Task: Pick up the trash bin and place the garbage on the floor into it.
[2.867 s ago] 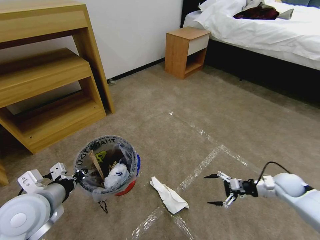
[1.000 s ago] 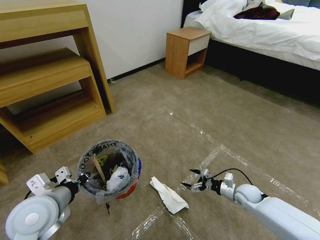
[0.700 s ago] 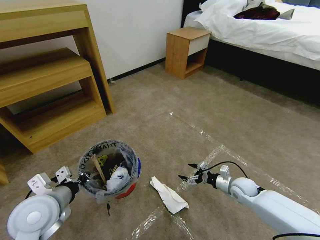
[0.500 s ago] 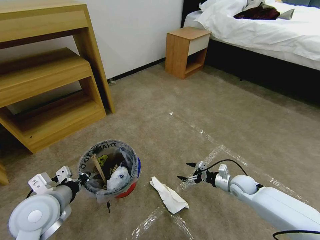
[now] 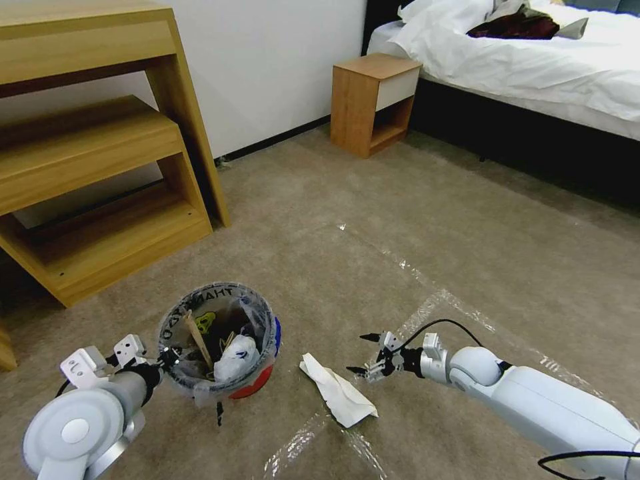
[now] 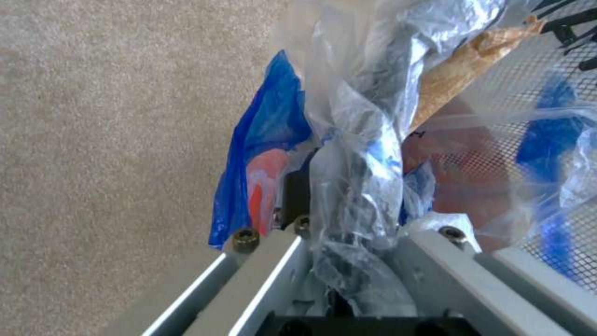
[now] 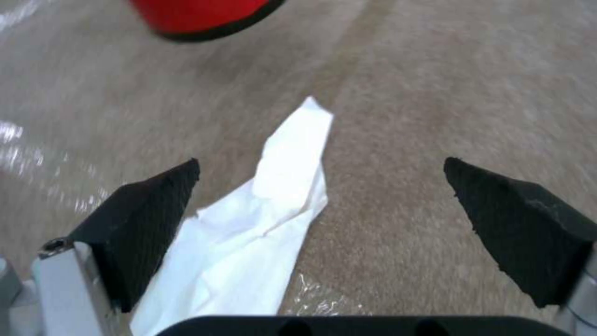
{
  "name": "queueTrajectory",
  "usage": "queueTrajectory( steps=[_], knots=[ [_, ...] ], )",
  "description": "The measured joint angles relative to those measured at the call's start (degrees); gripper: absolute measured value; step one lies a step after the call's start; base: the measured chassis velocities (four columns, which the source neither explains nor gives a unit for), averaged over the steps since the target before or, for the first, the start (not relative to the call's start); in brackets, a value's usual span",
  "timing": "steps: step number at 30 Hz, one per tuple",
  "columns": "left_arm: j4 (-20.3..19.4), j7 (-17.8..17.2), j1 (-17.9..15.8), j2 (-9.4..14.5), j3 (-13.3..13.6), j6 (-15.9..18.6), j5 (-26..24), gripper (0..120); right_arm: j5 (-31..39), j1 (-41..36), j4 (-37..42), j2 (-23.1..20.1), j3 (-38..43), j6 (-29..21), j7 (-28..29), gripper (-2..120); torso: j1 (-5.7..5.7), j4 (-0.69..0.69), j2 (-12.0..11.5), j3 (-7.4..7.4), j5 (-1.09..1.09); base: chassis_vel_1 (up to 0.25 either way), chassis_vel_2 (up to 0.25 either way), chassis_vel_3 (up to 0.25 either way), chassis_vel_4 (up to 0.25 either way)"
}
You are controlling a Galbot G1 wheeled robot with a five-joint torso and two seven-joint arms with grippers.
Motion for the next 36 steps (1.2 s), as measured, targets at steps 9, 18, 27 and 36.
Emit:
queueTrajectory(
  steps=[9,18,27,36],
  knots=[
    [0.17,0.34,0.01,-1.06,-0.09,0.0,0.84,0,-11.37,6.27,-5.01,3.55,-2.78,3.76,-10.08,100,0.0,0.0,0.0,0.0,0.0,0.0,0.0,0.0,0.0],
    [0.4,0.62,0.01,-2.18,-0.13,0.0,1.7,0,-15.75,11.68,-8.16,7.39,-6.72,3.79,-11.91,100,0.0,0.01,0.0,0.0,0.0,0.0,0.0,0.0,0.0],
    [1.06,1.35,0.1,-3.79,-0.25,0.0,3.06,0,-23.45,13.78,-15.61,12.28,-8.89,7.05,-12.22,100,0.0,0.01,0.0,0.0,0.0,0.0,0.0,0.0,0.0],
    [1.09,1.39,0.05,-3.99,-0.39,0.0,3.21,0,-26.68,13.9,-20.21,16.59,-9.0,9.29,-13.43,100,0.0,0.01,0.0,0.0,0.0,0.0,0.0,0.0,0.0]
  ],
)
